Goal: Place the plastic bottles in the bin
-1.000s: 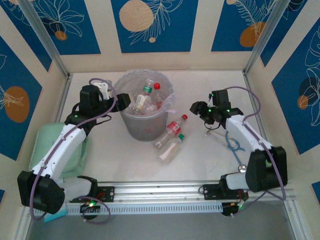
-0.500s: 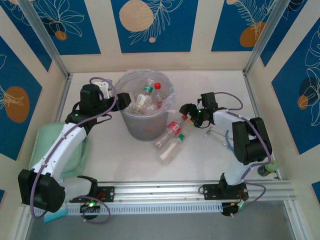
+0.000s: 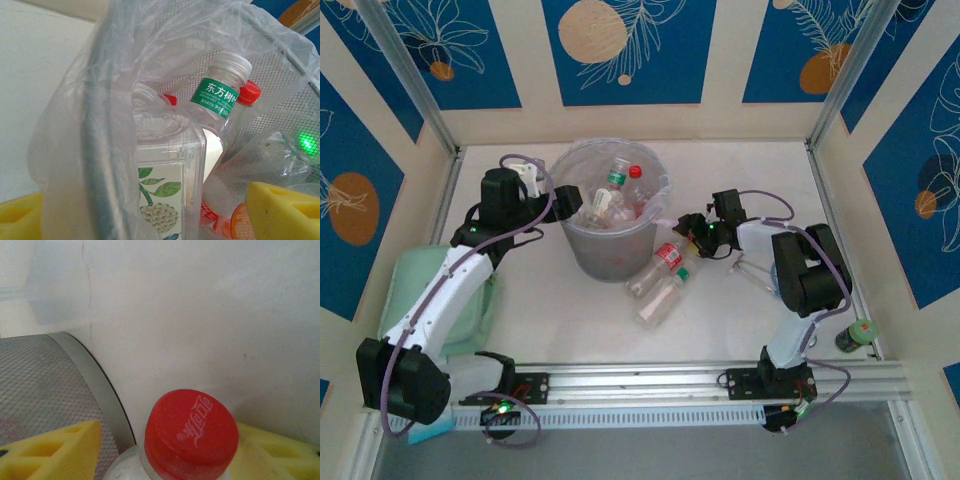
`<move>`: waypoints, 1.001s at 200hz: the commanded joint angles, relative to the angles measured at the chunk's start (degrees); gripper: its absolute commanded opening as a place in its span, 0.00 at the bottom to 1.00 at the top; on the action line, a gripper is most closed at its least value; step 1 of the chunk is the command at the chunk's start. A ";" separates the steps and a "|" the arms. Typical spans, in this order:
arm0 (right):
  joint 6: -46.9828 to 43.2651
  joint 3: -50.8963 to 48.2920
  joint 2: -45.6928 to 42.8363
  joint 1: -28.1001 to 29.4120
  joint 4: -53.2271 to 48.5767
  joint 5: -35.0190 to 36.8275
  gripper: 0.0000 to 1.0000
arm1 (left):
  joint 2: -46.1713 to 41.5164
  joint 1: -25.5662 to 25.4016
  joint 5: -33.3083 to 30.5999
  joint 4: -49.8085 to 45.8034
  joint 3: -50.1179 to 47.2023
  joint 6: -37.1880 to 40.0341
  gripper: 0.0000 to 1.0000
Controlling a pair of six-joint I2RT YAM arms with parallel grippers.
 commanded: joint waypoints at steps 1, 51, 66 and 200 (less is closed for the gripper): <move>0.17 0.14 -0.34 -0.09 0.63 -1.14 0.62 | 0.29 -0.99 1.01 -1.69 1.17 1.20 0.84; -0.81 0.11 -3.50 -1.25 -1.16 0.09 0.47 | -0.07 -1.03 0.43 -1.49 1.03 1.38 0.84; -0.81 -0.21 -3.99 -1.50 -1.15 -0.05 0.42 | 0.04 -0.99 0.48 -1.55 1.16 1.29 0.85; -3.83 3.92 -21.36 -15.67 -7.14 -2.97 0.04 | 0.56 -1.01 0.08 -2.91 3.42 1.68 0.86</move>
